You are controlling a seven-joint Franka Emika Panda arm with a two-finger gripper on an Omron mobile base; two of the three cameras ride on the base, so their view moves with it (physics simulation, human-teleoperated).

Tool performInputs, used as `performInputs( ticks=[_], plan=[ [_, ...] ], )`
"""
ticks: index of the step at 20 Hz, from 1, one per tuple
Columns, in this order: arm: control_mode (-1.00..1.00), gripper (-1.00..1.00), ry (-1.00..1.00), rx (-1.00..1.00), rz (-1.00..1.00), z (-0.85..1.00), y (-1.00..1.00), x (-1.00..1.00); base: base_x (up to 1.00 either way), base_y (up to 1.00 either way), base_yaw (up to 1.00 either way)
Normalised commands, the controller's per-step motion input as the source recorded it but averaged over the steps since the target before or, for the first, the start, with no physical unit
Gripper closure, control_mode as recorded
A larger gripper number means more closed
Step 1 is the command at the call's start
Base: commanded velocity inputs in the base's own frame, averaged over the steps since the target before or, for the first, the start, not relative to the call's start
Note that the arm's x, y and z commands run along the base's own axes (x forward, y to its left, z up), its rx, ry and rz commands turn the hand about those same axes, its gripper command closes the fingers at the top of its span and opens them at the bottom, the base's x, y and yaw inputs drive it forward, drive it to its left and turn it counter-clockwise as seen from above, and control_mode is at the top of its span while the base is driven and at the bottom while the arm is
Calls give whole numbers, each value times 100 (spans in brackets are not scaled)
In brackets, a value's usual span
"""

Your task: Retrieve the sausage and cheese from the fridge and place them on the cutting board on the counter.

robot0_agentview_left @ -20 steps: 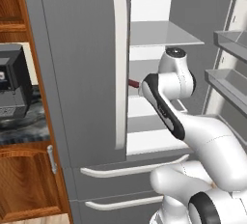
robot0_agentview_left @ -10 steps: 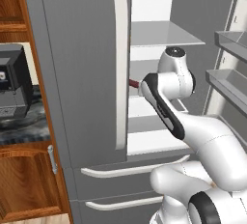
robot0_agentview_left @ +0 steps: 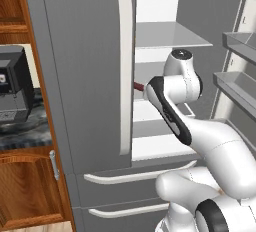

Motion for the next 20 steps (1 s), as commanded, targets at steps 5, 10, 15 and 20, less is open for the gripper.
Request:
performInputs(
  ticks=[5,10,15,20],
  plan=[
    [-100,-100,0,0,0,-1,0,1,0,0,0],
    [-100,-100,-2,4,24,8,-10,12,0,0,0],
    [-100,-100,-9,2,19,27,-10,6,0,0,0],
    [-100,-100,-9,0,0,20,0,25,0,0,0]
  ],
)
